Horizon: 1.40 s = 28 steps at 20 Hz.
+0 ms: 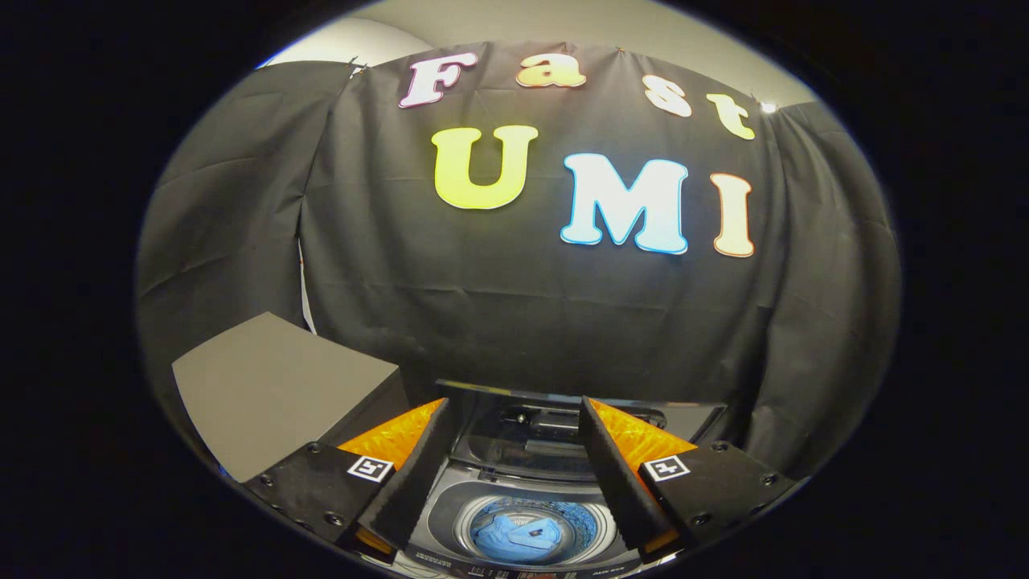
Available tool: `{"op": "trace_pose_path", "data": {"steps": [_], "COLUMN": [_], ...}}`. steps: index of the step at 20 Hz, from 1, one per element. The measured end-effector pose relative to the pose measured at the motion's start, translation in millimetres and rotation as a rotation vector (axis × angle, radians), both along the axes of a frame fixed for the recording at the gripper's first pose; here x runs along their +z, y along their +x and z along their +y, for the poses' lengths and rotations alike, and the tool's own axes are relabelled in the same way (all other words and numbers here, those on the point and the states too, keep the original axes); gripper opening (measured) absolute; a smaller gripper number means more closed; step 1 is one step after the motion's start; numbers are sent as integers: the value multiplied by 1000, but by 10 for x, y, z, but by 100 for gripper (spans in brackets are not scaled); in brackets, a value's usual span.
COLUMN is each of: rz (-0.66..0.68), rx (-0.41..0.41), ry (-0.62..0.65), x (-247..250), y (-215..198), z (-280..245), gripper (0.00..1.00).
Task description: Put the clothes into the washing machine and then close the washing machine lid.
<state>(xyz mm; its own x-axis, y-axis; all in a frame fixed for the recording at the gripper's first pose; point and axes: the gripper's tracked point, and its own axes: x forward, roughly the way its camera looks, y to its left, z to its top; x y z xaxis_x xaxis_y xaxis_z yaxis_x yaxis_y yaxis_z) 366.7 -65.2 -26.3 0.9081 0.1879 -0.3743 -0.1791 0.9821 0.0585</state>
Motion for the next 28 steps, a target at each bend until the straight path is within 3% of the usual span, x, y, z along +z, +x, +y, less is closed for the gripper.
{"op": "trace_pose_path", "data": {"steps": [6, 13, 23, 28], "rz": [42, 75, 139, 178], "rx": [-88, -110, -182, -179], "ry": [61, 21, 108, 105], "x": [-47, -389, -690, -846], "y": [573, 1155, 1447, 1466], "z": [-28, -59, -265, -247], "gripper": [97, 98, 98, 97]}}
